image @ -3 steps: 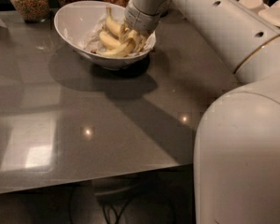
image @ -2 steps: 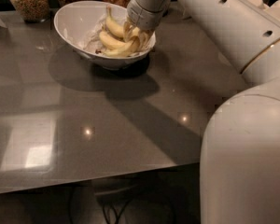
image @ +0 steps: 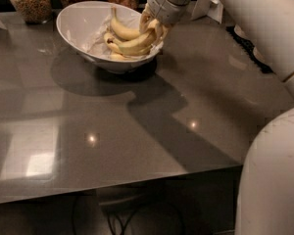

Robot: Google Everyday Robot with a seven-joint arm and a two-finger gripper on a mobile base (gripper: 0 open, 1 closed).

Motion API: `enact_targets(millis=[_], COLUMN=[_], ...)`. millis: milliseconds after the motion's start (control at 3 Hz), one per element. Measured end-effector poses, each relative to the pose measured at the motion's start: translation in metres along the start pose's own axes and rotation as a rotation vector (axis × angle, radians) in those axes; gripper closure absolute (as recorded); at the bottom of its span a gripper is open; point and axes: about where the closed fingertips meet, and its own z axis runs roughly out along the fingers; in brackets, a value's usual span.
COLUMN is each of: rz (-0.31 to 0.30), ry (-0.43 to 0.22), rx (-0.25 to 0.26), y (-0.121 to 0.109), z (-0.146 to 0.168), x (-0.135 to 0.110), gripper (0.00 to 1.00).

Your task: Pick banana from white bowl

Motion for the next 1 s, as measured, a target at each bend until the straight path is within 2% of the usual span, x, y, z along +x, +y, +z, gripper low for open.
enact_targets(millis=[333,667,1000], rz=[0.082,0.126,0.139], ry=[-0.013,-0.044,-0.069], rx=[0.065,0.126,0.155], y=[0.011,0.025,0.037], z=[-0.023,-0.052,-0.078], x=[0.007,0.000,-0.014], gripper=[1.00,1.00,1.00])
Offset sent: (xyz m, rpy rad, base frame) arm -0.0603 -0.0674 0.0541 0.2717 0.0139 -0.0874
